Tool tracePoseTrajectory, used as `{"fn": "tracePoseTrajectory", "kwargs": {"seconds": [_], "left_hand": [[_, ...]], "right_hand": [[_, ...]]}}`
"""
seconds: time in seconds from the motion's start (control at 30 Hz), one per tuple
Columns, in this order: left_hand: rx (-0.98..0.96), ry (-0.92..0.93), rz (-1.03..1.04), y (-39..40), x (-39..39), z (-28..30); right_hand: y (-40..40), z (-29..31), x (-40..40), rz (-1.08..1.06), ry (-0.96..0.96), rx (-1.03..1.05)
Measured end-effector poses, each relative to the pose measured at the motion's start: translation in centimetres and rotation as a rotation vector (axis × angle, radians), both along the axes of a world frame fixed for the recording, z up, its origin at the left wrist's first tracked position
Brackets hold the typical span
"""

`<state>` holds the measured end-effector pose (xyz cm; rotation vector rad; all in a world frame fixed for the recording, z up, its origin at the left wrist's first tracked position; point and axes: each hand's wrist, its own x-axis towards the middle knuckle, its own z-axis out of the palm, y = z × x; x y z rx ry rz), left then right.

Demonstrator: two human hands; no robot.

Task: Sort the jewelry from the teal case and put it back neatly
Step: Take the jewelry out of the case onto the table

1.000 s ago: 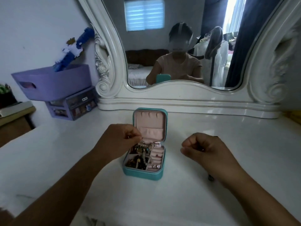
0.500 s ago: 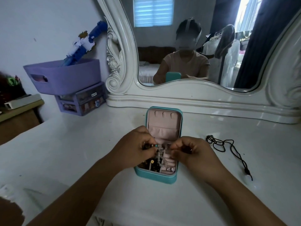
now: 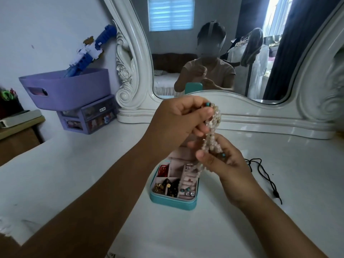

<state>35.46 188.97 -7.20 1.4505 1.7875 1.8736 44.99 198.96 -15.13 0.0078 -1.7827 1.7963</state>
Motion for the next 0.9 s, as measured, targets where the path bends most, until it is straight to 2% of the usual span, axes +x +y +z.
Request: {"fn": "tracePoseTrajectory", "kwargs": {"seconds": [0.23, 0.47, 0.63, 0.73, 0.83, 0.9], "left_hand": [[0.170, -0.089, 0.048, 2.7, 1.7, 1.6], [0.080, -0.215, 0.044, 6.0, 3.4, 0.7], [0.011, -0.269, 0.005, 9.4, 5.8, 0.8], [-0.007, -0.328, -0.065, 11.3, 7.1, 1.3], [0.010, -0.512, -0.222, 13.0, 8.2, 1.7], [0.005, -0.653, -0.312, 14.1, 8.7, 1.7]], "right_hand": [[2.3, 1.5, 3.4, -0.084, 0.017, -0.060], [5.8, 2.0, 8.3, -0.319, -0.037, -0.002], [8.5, 2.2, 11.9, -0.432, -0.019, -0.069], [9.9, 2.6, 13.3, -0.462, 0.006, -0.161], [11.3, 2.6, 14.4, -0.479, 0.063, -0.302], [12.3, 2.7, 15.2, -0.443, 0.139, -0.469]]}}
